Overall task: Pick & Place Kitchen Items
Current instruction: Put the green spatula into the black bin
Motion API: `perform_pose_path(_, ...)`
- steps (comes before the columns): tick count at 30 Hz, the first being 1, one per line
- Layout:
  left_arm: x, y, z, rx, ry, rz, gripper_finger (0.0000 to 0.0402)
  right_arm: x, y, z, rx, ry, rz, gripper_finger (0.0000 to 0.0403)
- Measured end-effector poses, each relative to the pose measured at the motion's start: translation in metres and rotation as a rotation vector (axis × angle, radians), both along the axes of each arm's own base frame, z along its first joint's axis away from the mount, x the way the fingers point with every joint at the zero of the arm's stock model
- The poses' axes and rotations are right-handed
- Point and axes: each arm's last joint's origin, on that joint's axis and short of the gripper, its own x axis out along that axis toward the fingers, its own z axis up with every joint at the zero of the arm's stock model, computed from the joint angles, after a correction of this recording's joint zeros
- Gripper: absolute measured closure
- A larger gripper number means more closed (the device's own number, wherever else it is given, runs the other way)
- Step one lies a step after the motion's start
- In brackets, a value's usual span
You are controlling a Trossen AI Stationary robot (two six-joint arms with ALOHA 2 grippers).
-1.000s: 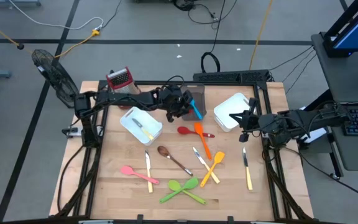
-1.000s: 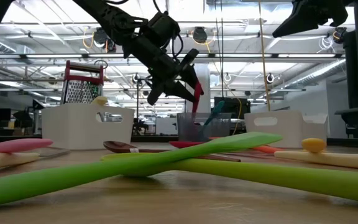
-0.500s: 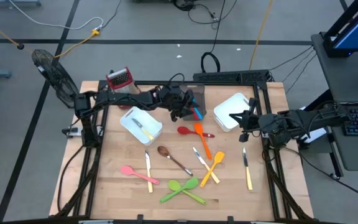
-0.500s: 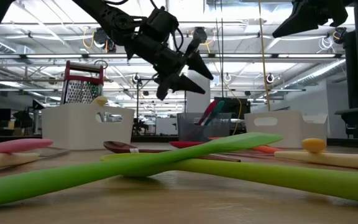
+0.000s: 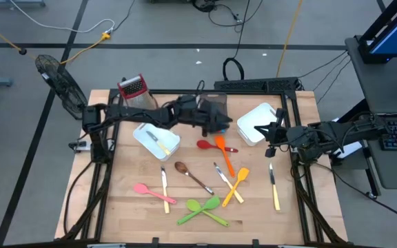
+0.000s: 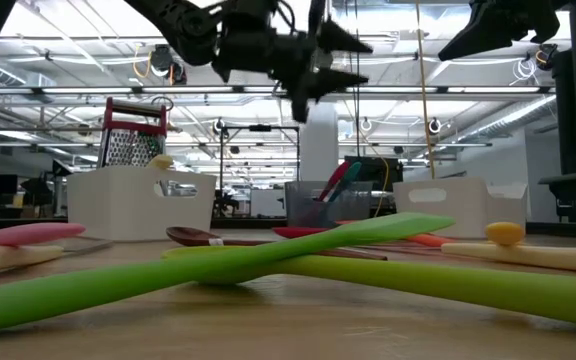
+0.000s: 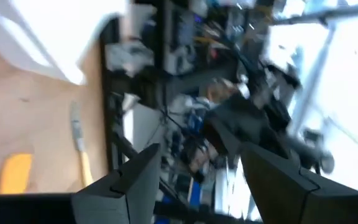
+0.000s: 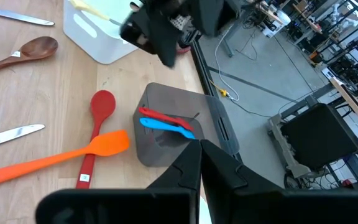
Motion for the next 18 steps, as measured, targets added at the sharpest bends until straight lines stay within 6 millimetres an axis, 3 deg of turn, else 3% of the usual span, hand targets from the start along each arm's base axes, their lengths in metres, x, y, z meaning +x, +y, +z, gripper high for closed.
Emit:
perform_pose_path(9, 0.009, -0.072, 0.0, 0.286, -0.054, -0.149, 0.0174, 0.0, 0.0, 0.0, 0.0, 0.0, 0.0, 0.0398)
perform_pose_path(18, 0.007, -0.126, -0.005, 0.53, -0.056, -0.208, 0.0174, 0.0, 0.0, 0.0, 0.0, 0.0, 0.0, 0.0399)
